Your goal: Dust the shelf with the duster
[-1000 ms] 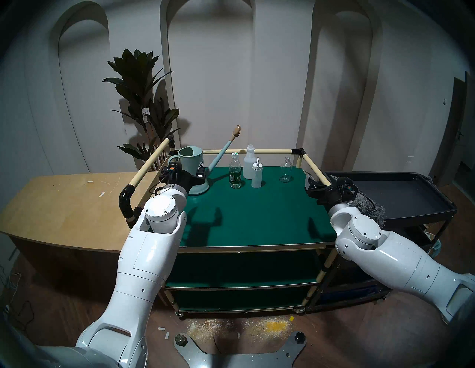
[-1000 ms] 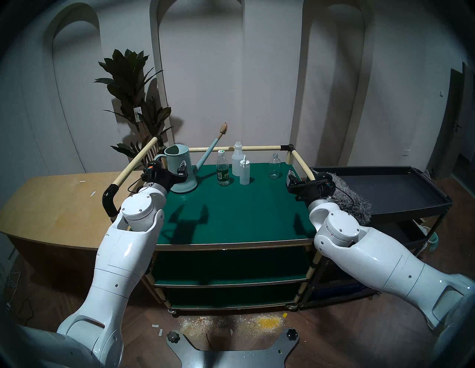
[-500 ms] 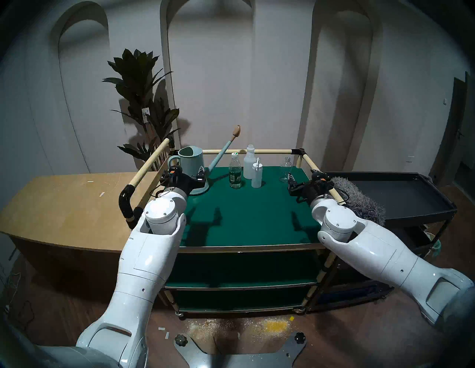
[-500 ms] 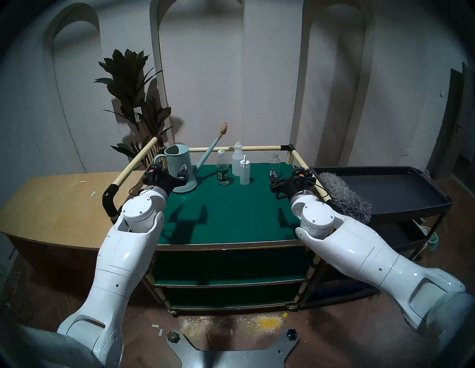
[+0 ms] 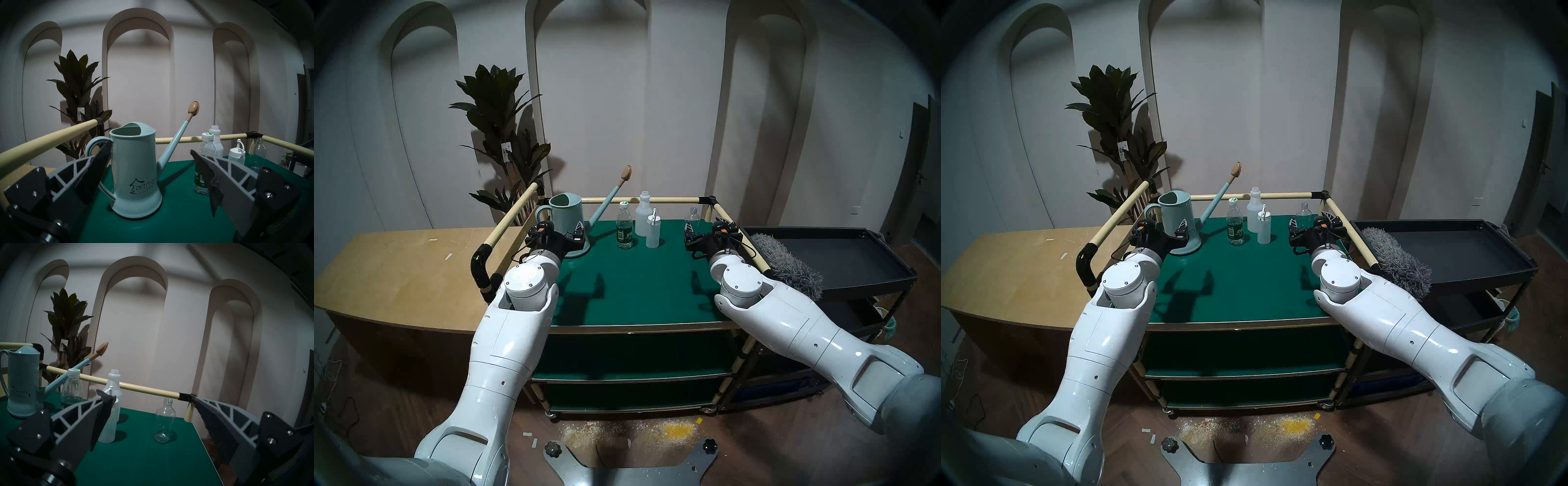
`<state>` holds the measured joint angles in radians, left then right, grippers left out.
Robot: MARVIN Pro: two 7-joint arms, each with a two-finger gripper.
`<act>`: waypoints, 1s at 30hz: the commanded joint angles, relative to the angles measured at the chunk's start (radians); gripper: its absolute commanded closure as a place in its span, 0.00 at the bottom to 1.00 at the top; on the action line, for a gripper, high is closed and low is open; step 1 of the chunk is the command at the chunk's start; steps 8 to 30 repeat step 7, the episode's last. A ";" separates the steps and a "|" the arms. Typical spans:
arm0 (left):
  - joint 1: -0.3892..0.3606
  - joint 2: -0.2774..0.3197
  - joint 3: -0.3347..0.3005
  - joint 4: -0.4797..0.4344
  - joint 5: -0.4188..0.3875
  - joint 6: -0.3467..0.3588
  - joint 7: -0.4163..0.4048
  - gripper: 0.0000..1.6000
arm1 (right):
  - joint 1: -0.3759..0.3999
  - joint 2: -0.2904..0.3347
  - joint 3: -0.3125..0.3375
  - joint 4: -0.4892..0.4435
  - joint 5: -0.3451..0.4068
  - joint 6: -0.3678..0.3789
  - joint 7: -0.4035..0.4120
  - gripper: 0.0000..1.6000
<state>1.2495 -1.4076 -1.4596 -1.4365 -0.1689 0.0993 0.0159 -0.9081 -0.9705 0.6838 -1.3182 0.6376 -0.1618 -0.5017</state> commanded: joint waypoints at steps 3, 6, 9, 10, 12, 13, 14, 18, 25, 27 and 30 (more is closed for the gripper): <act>-0.023 -0.002 -0.001 -0.013 0.004 -0.021 -0.001 0.00 | 0.040 -0.037 0.007 0.008 -0.024 -0.042 0.001 0.00; -0.023 -0.003 -0.002 -0.013 0.005 -0.021 -0.002 0.00 | 0.040 -0.038 0.007 0.010 -0.025 -0.045 0.001 0.00; -0.023 -0.003 -0.002 -0.013 0.005 -0.022 -0.002 0.00 | 0.040 -0.039 0.007 0.011 -0.026 -0.046 0.001 0.00; -0.023 -0.003 -0.002 -0.013 0.005 -0.022 -0.002 0.00 | 0.040 -0.039 0.007 0.011 -0.026 -0.046 0.001 0.00; -0.023 -0.003 -0.002 -0.013 0.005 -0.022 -0.002 0.00 | 0.040 -0.039 0.007 0.011 -0.026 -0.046 0.001 0.00; -0.023 -0.003 -0.002 -0.013 0.005 -0.022 -0.002 0.00 | 0.040 -0.039 0.007 0.011 -0.026 -0.046 0.001 0.00; -0.023 -0.003 -0.002 -0.013 0.005 -0.022 -0.002 0.00 | 0.040 -0.039 0.007 0.011 -0.026 -0.046 0.001 0.00; -0.023 -0.003 -0.002 -0.013 0.005 -0.022 -0.002 0.00 | 0.040 -0.039 0.007 0.011 -0.026 -0.046 0.001 0.00; -0.023 -0.003 -0.002 -0.013 0.005 -0.022 -0.002 0.00 | 0.040 -0.039 0.007 0.011 -0.026 -0.046 0.001 0.00; -0.023 -0.003 -0.002 -0.013 0.005 -0.022 -0.002 0.00 | 0.040 -0.039 0.007 0.011 -0.026 -0.046 0.001 0.00; -0.023 -0.003 -0.002 -0.013 0.005 -0.022 -0.002 0.00 | 0.040 -0.039 0.007 0.011 -0.026 -0.046 0.001 0.00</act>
